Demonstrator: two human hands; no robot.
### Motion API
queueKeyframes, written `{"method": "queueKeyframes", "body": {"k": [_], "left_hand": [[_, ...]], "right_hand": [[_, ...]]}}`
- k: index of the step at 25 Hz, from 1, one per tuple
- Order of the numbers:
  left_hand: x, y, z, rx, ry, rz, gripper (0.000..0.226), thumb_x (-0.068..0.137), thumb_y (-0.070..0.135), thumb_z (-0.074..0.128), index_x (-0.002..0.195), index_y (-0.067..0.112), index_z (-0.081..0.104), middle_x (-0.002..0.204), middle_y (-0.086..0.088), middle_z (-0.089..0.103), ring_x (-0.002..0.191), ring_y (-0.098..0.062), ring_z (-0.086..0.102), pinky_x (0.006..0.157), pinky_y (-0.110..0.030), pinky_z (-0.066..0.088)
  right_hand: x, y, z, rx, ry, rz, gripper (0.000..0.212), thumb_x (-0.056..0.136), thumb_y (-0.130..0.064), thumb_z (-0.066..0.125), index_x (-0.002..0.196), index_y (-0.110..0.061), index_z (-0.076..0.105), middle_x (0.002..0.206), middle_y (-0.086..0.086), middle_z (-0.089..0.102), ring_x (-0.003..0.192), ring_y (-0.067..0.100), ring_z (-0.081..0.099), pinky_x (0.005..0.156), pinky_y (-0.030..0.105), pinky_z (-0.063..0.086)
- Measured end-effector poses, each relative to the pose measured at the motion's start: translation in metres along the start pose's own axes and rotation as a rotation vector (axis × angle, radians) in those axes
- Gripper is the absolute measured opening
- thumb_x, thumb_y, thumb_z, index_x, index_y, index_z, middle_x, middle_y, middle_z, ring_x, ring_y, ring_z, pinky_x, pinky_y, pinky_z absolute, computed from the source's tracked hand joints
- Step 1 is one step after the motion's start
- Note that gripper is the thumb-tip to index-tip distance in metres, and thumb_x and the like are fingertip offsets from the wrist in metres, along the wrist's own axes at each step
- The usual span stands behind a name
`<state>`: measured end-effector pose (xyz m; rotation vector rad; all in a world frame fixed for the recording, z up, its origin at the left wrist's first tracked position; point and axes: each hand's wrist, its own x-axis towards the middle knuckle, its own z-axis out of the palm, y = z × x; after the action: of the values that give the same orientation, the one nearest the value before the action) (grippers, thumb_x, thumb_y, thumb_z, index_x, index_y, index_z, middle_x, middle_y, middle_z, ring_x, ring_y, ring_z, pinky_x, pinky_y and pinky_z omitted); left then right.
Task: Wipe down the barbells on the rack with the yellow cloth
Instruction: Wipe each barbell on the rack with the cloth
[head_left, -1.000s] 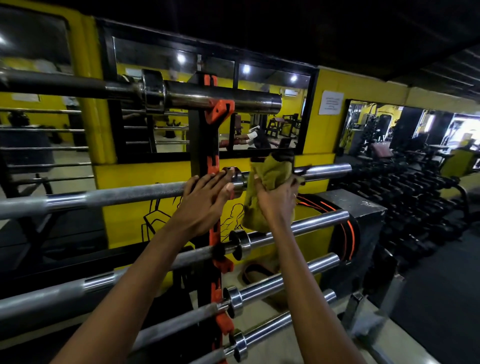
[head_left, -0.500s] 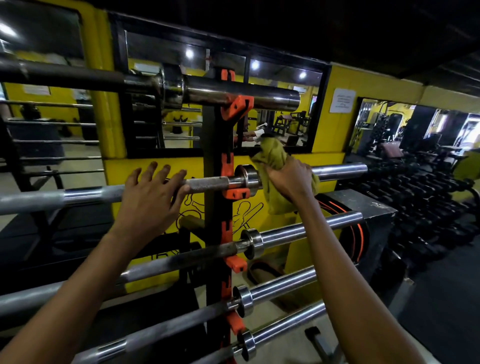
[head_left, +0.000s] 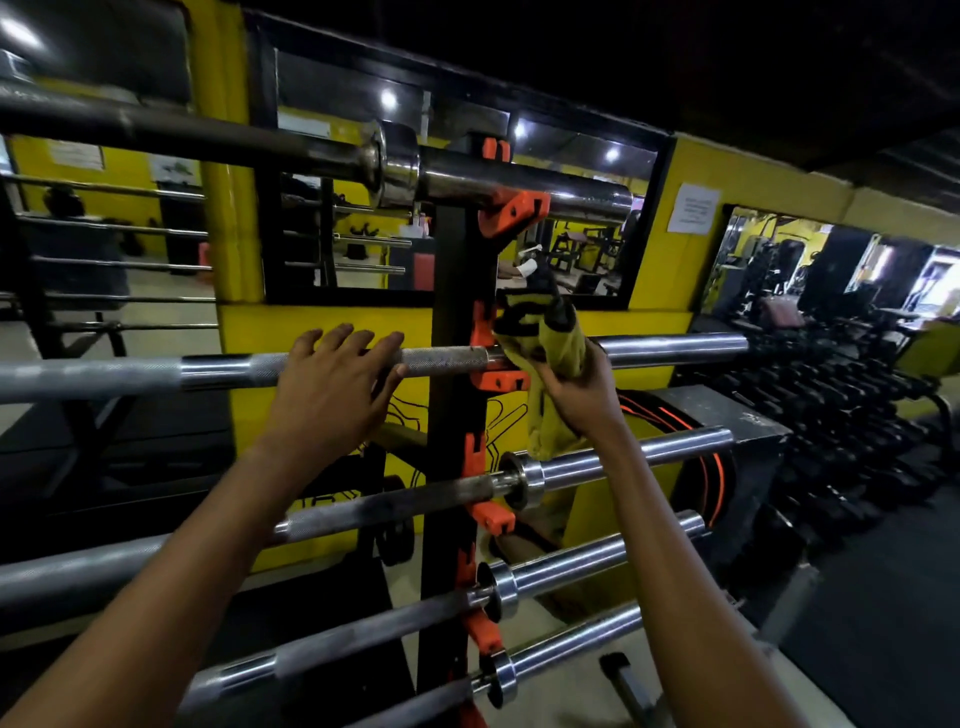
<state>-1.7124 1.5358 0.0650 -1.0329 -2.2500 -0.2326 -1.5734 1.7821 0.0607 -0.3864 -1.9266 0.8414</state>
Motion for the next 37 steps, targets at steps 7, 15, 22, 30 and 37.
{"method": "queueKeyframes", "body": {"k": [7,15,22,30,37], "left_hand": [[-0.028,-0.044,-0.010,0.014,0.064,-0.134,0.065,0.093,0.066,0.017,0.140,0.032,0.045,0.150,-0.011,0.040,0.145,-0.033,0.020,0.111,-0.061,0.008],[-0.030,-0.044,-0.014,-0.042,0.060,-0.121,0.064,0.092,0.063,0.021,0.141,0.030,0.047,0.141,-0.008,0.052,0.139,-0.034,0.032,0.106,-0.060,0.015],[-0.032,-0.077,-0.029,-0.066,-0.099,-0.076,0.060,0.097,0.051,0.011,0.140,0.024,0.044,0.138,-0.009,0.053,0.133,-0.029,0.041,0.111,-0.052,0.020],[-0.052,-0.098,-0.029,0.036,0.110,-0.082,0.053,0.099,0.050,0.023,0.137,0.028,0.052,0.136,-0.002,0.058,0.130,-0.027,0.048,0.105,-0.051,0.026],[-0.054,-0.092,-0.028,0.041,0.209,-0.074,0.045,0.101,0.042,0.029,0.134,0.029,0.057,0.134,0.004,0.060,0.133,-0.020,0.046,0.107,-0.047,0.028]], "right_hand": [[0.018,-0.011,-0.008,-0.255,-0.138,0.105,0.076,0.060,-0.078,0.073,0.117,-0.029,0.066,0.105,-0.006,0.074,0.097,0.017,0.070,0.086,0.046,0.058],[-0.011,-0.085,-0.011,-0.492,-0.107,-0.014,0.066,0.059,-0.028,0.056,0.125,-0.022,0.061,0.104,0.008,0.073,0.096,0.035,0.066,0.080,0.046,0.055],[-0.004,-0.135,0.033,-0.560,-0.175,-0.141,0.049,0.075,-0.023,0.072,0.121,-0.017,0.059,0.108,0.006,0.069,0.101,0.029,0.064,0.081,0.037,0.050],[-0.039,-0.116,0.111,-0.663,-0.146,-0.204,0.078,0.081,-0.072,0.050,0.133,-0.014,0.050,0.135,0.010,0.058,0.128,0.035,0.048,0.106,0.052,0.033],[-0.024,-0.115,0.119,-0.422,-0.108,-0.290,0.049,0.079,-0.042,0.066,0.123,-0.020,0.063,0.116,0.003,0.068,0.120,0.028,0.056,0.104,0.046,0.031]]}}
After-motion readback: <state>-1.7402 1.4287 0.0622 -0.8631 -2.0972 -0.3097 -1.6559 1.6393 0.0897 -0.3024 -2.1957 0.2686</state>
